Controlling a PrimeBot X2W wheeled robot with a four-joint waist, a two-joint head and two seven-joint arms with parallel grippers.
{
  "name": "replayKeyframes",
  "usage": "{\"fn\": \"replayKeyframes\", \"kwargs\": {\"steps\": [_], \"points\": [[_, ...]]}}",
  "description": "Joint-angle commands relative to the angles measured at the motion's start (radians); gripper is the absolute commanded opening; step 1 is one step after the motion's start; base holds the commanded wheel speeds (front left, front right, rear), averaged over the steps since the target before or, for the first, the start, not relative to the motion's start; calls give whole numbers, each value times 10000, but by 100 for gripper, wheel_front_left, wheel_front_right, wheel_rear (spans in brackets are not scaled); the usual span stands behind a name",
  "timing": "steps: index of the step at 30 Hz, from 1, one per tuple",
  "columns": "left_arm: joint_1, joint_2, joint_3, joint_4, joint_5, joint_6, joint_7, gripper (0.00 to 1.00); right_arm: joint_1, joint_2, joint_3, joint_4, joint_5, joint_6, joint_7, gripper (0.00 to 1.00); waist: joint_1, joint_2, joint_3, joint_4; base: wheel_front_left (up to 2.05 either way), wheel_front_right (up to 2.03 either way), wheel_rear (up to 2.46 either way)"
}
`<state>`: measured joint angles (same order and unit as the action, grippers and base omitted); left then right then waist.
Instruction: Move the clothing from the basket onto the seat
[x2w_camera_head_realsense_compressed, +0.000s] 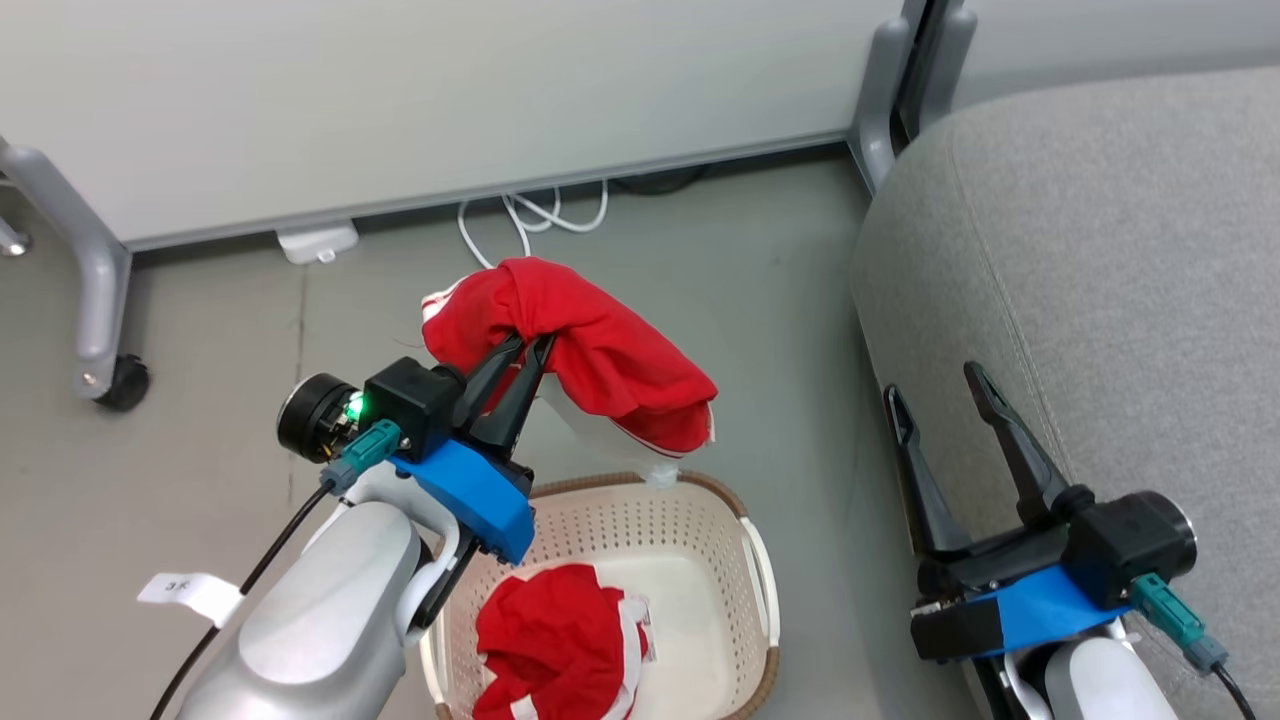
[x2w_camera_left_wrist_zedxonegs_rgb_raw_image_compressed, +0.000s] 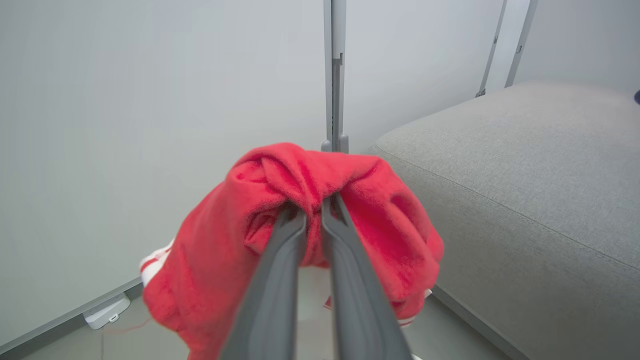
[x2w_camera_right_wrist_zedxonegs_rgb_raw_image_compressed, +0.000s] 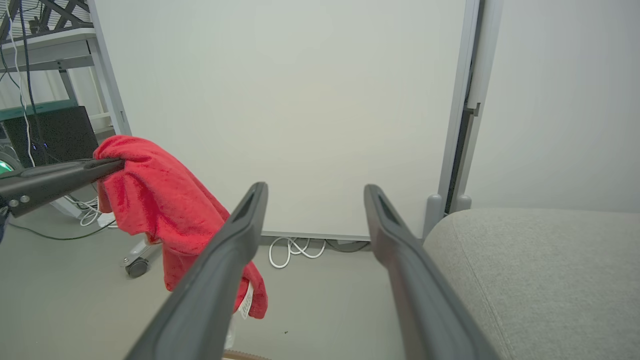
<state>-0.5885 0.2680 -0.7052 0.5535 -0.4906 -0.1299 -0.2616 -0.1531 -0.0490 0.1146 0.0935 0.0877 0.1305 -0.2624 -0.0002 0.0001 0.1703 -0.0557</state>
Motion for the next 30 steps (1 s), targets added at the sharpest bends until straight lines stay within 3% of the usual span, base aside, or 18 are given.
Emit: {"fn": "replayKeyframes", "kwargs": {"steps": [1, 16, 30], "points": [[181, -25, 143, -142, 41, -4, -49, 0, 181, -25, -1, 27, 9, 5, -38, 100, 2, -1, -306, 137, 0, 0, 0], [996, -256, 248, -931, -119, -4, -51, 0, 1019, -25, 31, 207, 132, 5, -38, 100, 2, -1, -1355, 380, 0, 0, 0], [812, -285, -10, -1220, -155, 5, -35, 0, 874, -44, 218, 148, -255, 5, -38, 100, 2, -1, -1474, 487, 0, 0, 0]]}}
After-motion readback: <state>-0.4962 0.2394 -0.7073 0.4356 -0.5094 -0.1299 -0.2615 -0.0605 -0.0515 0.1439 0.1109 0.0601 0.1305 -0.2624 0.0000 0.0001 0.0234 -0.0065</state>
